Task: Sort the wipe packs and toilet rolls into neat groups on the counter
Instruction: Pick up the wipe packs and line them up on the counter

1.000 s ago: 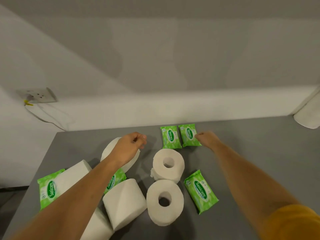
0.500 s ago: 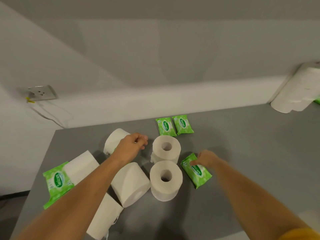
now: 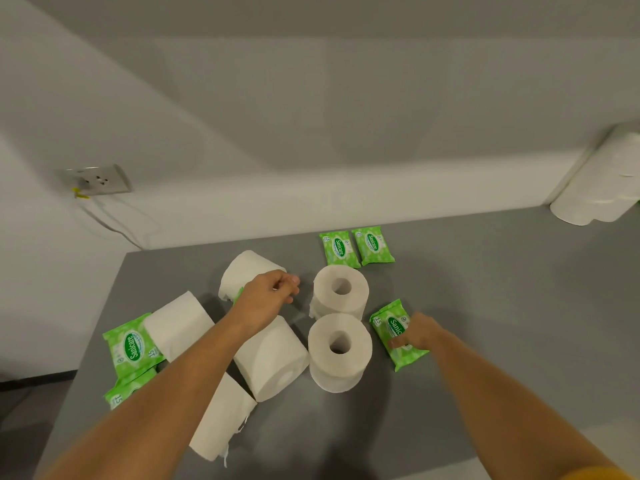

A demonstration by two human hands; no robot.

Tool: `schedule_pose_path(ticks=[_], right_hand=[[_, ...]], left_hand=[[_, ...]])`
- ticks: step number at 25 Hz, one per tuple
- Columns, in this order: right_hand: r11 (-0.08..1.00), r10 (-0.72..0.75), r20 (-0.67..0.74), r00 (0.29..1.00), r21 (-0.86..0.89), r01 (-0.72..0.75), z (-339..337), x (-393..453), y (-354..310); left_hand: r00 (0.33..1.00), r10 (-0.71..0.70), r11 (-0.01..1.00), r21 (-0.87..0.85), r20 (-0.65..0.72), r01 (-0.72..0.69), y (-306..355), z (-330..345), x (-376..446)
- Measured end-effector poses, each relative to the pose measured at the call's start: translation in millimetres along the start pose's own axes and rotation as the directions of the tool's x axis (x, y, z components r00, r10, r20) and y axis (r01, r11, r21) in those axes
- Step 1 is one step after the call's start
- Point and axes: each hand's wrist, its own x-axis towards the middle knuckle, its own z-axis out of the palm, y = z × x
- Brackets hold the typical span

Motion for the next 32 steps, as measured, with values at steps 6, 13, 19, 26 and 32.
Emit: schedule_pose_path(ticks=[6, 13, 19, 26, 32], right_hand=[[0.988, -0.028, -0.054, 0.998, 0.151, 0.036, -28, 14, -4], [0.946, -0.025, -0.309, 0.951, 0.301, 0.123, -73, 36, -39], [0.885, -0.090, -0.389, 0.917, 0.391, 0.252, -90, 62, -103], [0.830, -0.157, -0.353, 0.922, 0.459, 0.317, -82, 89, -178], [0.875, -0.186, -0.214, 0.959, 0.408, 0.261, -58, 109, -216]], left_hand=[[0.999, -0.019, 1.000, -0.008, -0.036, 0.019, 2, -6, 8], [0.997, -0.044, 0.999, -0.027, -0.068, 0.042, 4, -17, 27], [0.995, -0.055, 0.996, -0.080, -0.083, 0.048, -2, -35, 48], [0.993, -0.078, 0.991, -0.113, -0.086, 0.068, -9, -54, 85], [0.993, -0.080, 0.992, -0.108, -0.091, 0.070, -18, -60, 104]])
